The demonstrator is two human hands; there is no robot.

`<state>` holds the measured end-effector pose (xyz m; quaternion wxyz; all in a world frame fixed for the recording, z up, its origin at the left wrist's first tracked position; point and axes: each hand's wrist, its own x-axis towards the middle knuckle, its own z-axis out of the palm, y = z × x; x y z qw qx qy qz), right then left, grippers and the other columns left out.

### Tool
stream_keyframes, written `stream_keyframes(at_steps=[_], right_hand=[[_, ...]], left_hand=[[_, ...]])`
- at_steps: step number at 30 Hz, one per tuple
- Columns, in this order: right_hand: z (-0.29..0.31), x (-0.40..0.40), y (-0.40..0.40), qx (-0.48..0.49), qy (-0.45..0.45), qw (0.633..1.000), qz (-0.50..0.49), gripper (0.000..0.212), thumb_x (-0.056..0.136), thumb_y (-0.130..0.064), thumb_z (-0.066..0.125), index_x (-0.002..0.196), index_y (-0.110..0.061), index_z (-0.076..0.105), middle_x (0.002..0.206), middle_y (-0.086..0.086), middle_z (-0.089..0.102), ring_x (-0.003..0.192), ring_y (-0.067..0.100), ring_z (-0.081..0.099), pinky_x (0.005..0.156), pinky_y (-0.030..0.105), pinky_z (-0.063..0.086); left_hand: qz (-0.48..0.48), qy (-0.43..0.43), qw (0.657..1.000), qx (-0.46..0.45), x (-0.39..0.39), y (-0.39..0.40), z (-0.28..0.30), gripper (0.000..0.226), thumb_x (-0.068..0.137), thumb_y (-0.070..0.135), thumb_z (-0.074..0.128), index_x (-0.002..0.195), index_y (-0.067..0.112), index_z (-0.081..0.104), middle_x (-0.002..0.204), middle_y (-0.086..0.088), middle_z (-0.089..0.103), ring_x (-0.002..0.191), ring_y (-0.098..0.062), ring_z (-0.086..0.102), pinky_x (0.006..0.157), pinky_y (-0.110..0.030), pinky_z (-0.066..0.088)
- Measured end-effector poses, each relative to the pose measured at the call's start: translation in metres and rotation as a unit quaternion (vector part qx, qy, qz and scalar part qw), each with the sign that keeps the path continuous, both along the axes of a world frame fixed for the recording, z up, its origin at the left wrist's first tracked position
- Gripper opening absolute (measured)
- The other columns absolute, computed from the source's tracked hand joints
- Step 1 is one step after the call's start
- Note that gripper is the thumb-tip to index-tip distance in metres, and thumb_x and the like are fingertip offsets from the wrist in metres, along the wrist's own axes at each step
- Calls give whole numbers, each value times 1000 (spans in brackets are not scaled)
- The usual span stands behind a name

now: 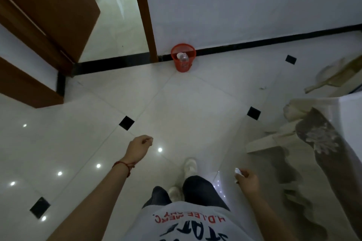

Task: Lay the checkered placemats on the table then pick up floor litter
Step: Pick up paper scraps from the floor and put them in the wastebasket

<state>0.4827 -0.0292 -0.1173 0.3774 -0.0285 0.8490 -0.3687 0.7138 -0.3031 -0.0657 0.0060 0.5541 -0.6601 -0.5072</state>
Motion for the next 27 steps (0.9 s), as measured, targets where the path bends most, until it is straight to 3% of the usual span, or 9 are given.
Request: stream_keyframes(at_steps=[4, 9, 13, 15, 18, 21, 27], right_hand=[[-16, -46, -39, 7, 5, 1000, -3, 29, 87, -9, 57, 58, -10, 58, 52, 6, 56, 56, 24, 55, 63, 34, 46], [-18, -120, -119, -4, 12, 999, -31, 32, 85, -19, 59, 56, -10, 54, 47, 2, 54, 49, 16, 51, 58, 27, 39], [2, -180, -187, -22, 11, 998, -50, 18, 90, -17, 55, 75, -7, 55, 64, 6, 54, 65, 22, 53, 57, 23, 40], [11, -208, -219, -29, 21, 998, -57, 21, 90, -15, 54, 70, -8, 54, 64, 4, 53, 63, 19, 53, 58, 25, 40], [15, -248, -258, -37, 48, 993, -97, 29, 88, -13, 57, 60, -17, 51, 58, 1, 53, 53, 9, 53, 59, 26, 41], [14, -283, -284, -39, 51, 988, -140, 28, 88, -12, 58, 61, -17, 52, 58, 1, 54, 55, 15, 53, 59, 25, 42], [15, -334, -317, 2, 35, 968, -250, 17, 89, -14, 57, 78, -1, 61, 61, 4, 55, 51, 8, 53, 48, 14, 41]], left_hand=[[-19, 10, 1000, 14, -61, -62, -11, 18, 92, 12, 48, 98, 6, 64, 92, -6, 60, 89, -20, 54, 81, -24, 36], [-21, -10, 999, 44, -118, -122, -18, 21, 92, 11, 48, 77, 19, 59, 83, -3, 59, 88, -21, 54, 82, -26, 38], [-33, -28, 997, 59, -163, -161, -19, 14, 92, 10, 48, 96, 10, 61, 89, -7, 60, 92, -24, 55, 82, -27, 39], [-52, -37, 996, 59, -188, -182, -20, 19, 92, 10, 48, 103, 3, 62, 93, -9, 61, 91, -24, 56, 82, -27, 39], [-85, -46, 993, 64, -232, -218, -25, 16, 93, 12, 47, 99, 8, 61, 93, -8, 61, 90, -22, 55, 83, -26, 40], [-131, -57, 988, 64, -286, -263, -34, 17, 93, 13, 47, 99, 8, 63, 92, -7, 61, 90, -22, 55, 82, -24, 38], [-256, -65, 963, 51, -429, -355, -32, 22, 92, 11, 47, 103, 2, 63, 95, -6, 60, 92, -21, 54, 83, -25, 38]])
